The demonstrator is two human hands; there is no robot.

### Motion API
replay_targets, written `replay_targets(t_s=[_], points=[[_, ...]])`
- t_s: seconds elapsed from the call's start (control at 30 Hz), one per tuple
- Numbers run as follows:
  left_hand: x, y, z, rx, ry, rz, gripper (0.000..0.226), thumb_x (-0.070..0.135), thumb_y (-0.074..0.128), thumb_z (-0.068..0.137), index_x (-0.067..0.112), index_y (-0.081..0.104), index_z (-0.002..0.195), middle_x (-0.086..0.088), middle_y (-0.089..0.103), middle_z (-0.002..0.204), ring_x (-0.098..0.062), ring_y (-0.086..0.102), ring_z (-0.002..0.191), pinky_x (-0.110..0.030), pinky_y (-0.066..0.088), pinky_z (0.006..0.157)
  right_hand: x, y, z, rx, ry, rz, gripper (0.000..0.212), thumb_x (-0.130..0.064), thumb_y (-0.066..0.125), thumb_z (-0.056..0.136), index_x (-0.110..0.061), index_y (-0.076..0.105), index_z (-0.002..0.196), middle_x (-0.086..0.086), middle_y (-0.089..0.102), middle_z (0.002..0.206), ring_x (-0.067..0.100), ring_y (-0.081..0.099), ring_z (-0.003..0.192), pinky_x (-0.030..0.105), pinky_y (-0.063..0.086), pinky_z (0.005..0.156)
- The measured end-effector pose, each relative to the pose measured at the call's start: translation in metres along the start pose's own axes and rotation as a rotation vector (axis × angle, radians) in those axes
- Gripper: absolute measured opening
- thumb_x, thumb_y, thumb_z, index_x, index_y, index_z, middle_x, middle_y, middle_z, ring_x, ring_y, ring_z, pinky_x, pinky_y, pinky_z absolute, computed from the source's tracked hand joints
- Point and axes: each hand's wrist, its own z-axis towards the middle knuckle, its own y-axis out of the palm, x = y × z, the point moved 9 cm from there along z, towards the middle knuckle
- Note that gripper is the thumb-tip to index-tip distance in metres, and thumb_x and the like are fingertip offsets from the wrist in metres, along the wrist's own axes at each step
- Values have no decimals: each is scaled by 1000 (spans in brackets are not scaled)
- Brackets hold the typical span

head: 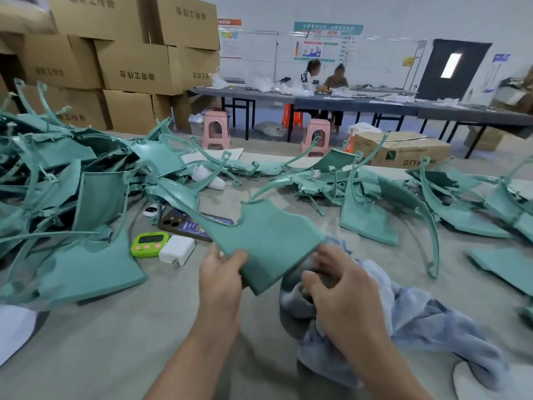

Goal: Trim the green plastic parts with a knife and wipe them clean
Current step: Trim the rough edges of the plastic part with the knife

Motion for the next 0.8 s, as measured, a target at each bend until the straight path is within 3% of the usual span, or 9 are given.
replay_targets(t_s=[0.1, 0.13, 0.2, 0.3, 0.37, 0.47, 0.53, 0.63, 0.8], points=[[7, -16, 12, 50, 7, -8, 30, -6, 57, 91, 11, 71, 111, -1, 79, 98, -12, 74, 77, -23, 57, 56, 12, -5, 9, -89, -31, -489, 94, -45, 78, 74, -40, 28, 154, -12, 50, 143, 14, 41, 137, 30, 33, 112], [10, -19, 14, 61, 9, -30, 29, -7, 57, 90, 10, 73, 108, -3, 79, 99, -13, 75, 78, -23, 58, 59, 23, -1, 13, -187, 27, -529, 98, -45, 77, 76, -39, 21, 156, -11, 53, 143, 16, 43, 138, 34, 34, 114], [12, -26, 17, 80, -4, -60, 26, -6, 59, 88, 10, 77, 97, -6, 79, 97, -16, 75, 77, -24, 59, 61, 38, -10, 22, -190, 98, -357, 61, -28, 74, 84, -41, 45, 136, -21, 71, 101, 4, 65, 100, 21, 49, 89], [16, -32, 20, 85, 2, -31, 27, -6, 61, 85, 13, 81, 86, -8, 79, 93, -18, 75, 74, -25, 58, 59, 59, -68, 35, 203, 191, -188, 29, -8, 64, 87, -35, 58, 95, -6, 70, 80, 16, 51, 65, 27, 39, 63], [22, -35, 22, 80, 43, 9, 28, -3, 63, 84, 18, 82, 86, -7, 79, 94, -19, 74, 77, -27, 59, 62, 68, -114, 28, 530, 220, -246, 34, -6, 62, 83, -26, 63, 111, 16, 70, 105, 31, 52, 84, 38, 41, 77], [44, -40, 20, 111, 223, 206, 29, 8, 67, 79, 33, 81, 82, 8, 77, 81, -15, 67, 70, -29, 55, 65, 46, -131, 16, 663, 80, -426, 62, -13, 56, 74, -18, 55, 136, 11, 54, 147, 36, 44, 134, 45, 28, 111], [65, -35, 12, 127, 412, 451, 25, 20, 65, 75, 42, 77, 80, 11, 71, 72, -8, 59, 64, -27, 49, 61, 21, -106, 15, 546, -83, -424, 43, -11, 59, 76, -19, 68, 117, 9, 63, 137, 37, 53, 125, 43, 35, 105], [81, -10, -12, 104, 648, 816, 12, 31, 59, 76, 38, 66, 84, 10, 62, 76, -8, 55, 67, -25, 42, 59, 22, -48, 16, 168, 3, -466, 9, -20, 62, 89, -20, 65, 81, 4, 71, 80, 36, 64, 83, 37, 42, 65], [58, 6, -33, 34, 593, 742, 61, 32, 77, 79, 49, 53, 132, 35, 67, 95, 11, 64, 89, -3, 44, 78, 65, -28, 12, -152, 188, -572, 29, -42, 52, 98, -23, 52, 77, -7, 62, 76, 20, 56, 73, 33, 36, 57]])
